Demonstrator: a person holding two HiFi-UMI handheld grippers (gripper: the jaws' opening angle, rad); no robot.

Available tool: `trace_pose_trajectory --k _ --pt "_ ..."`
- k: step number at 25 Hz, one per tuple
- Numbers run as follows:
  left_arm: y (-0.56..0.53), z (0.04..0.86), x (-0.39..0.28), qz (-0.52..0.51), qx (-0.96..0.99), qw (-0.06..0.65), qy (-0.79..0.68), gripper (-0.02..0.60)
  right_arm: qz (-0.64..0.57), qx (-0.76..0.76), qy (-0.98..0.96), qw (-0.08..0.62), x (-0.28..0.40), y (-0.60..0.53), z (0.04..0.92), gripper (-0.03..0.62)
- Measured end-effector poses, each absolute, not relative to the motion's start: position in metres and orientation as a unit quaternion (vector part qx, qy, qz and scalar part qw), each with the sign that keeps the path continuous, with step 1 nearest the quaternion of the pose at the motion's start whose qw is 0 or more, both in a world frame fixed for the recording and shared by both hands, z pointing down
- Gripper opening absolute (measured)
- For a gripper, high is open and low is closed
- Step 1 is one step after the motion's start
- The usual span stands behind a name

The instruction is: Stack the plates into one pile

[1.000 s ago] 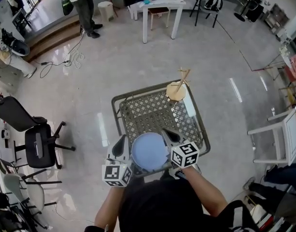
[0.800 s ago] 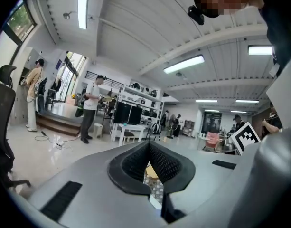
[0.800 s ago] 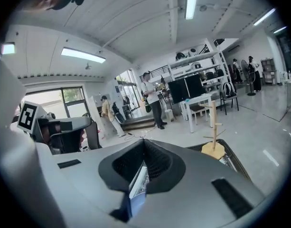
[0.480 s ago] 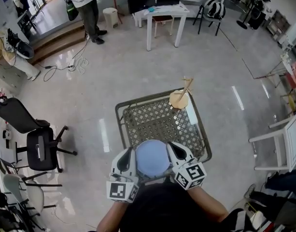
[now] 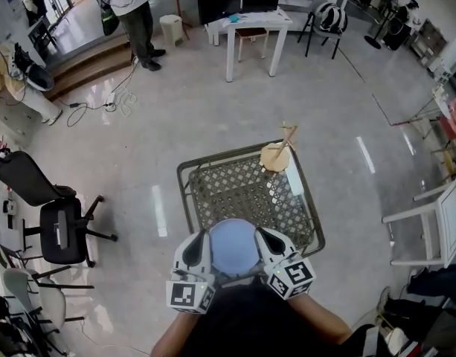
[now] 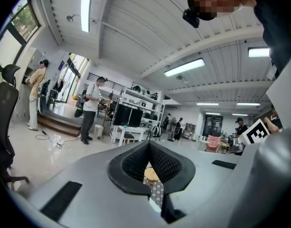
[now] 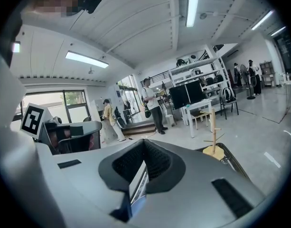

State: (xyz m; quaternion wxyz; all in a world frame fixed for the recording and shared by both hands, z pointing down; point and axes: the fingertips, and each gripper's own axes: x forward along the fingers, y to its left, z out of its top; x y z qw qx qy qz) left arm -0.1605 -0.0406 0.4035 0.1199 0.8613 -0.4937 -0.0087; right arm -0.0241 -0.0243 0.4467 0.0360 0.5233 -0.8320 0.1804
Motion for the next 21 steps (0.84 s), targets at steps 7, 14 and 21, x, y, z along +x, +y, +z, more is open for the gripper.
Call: trace_pose_trajectory --k 7,14,21 --pt "-0.043 0.408 -0.154 -0.003 0.864 0.126 -0.487 0.015 0.178 0.518 -0.836 0.035 -0.024 -0.028 0.444 0.009" --pt "-0.043 0.412 -0.151 0.001 0.867 0.136 -0.48 0.015 0.174 0.514 -0.839 0.036 -0.025 -0.028 0.44 0.008" --pt "-0.048 0.408 -0.149 -0.008 0.871 0.126 -0.475 0.015 0.169 0.517 -0.838 0.033 -0.023 -0.029 0.439 0.008"
